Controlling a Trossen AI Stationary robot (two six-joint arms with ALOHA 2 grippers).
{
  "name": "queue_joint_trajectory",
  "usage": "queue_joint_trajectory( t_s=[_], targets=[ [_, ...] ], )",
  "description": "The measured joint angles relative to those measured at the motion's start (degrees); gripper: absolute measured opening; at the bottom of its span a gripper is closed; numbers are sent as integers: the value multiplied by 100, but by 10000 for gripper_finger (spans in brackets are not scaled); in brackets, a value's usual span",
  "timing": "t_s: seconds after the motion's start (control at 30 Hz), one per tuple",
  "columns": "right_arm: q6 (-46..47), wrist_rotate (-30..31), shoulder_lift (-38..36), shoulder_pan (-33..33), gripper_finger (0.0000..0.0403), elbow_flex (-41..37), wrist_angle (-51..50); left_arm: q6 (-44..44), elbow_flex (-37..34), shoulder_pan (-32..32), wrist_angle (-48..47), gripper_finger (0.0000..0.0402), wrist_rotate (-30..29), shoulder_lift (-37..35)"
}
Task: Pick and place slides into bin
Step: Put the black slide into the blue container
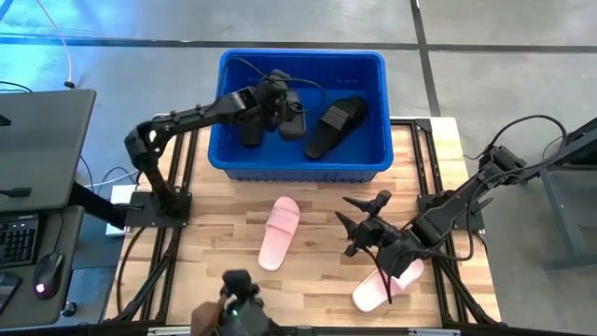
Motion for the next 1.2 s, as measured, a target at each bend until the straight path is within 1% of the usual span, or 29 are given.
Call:
queue_joint_trajectory(
  t_s=[0.1, 0.2, 0.33, 0.43, 0.67, 0.8, 1.07, 1.13, 1.2],
  targets=[
    [314, 0, 0, 0, 197, -2, -245, -40, -428, 412, 442, 1, 329, 69],
    [689, -4, 0, 0, 197, -2, -437, -45, -734, 747, 839, 2, 437, 83],
    [1012, -100, 0, 0, 197, -2, -511, -88, -971, 1122, 865, 13, 845, 111],
    [1097, -293, 0, 0, 197, -2, -508, 2, -1089, 1269, 881, 20, 1119, 123],
    [1225, -409, 0, 0, 197, -2, -505, 22, -1136, 1205, 837, 39, 1120, 152],
    [1199, -408, 0, -25, 197, -2, -505, -90, -1122, 1181, 775, 67, 1037, 161],
    [1069, -425, 0, -247, 197, -4, -503, -946, -1130, 1185, 684, 149, 1032, 177],
    [927, -480, 0, -311, 197, -4, -502, -1147, -1133, 1133, 551, 168, 1138, 178],
    [820, -538, 0, -385, 197, -4, -501, -1352, -1140, 1126, 444, 187, 1377, 187]
  ],
)
